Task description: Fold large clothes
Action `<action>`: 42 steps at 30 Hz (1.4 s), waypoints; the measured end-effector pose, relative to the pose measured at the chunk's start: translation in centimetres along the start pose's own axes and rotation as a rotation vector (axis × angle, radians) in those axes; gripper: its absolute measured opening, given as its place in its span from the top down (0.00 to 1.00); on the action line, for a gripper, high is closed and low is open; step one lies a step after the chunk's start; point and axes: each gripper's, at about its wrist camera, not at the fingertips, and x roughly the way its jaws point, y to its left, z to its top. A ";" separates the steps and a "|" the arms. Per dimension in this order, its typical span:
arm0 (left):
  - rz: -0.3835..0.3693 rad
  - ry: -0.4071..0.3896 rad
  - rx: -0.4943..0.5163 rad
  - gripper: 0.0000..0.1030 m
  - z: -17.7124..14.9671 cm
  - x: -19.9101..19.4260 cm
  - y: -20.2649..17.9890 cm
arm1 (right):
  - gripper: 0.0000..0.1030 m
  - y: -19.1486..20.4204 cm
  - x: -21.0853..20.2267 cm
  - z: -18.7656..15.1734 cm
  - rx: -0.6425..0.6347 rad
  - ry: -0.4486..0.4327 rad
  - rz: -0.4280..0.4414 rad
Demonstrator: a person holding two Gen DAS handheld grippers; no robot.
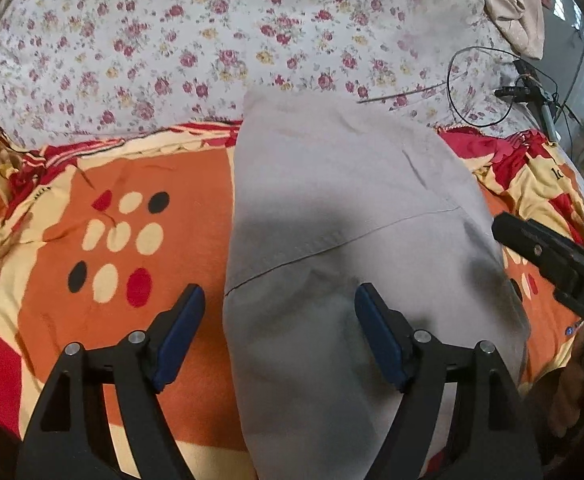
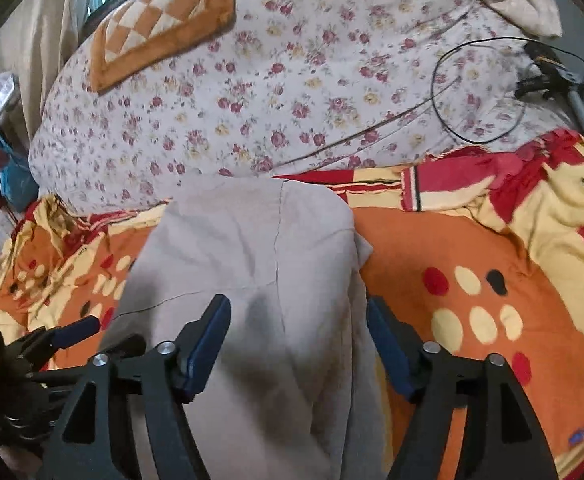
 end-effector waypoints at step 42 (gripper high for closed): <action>0.102 -0.140 -0.023 0.25 -0.7 -3.5 0.3 | 0.21 2.4 -0.6 -1.9 -0.053 -0.001 -0.042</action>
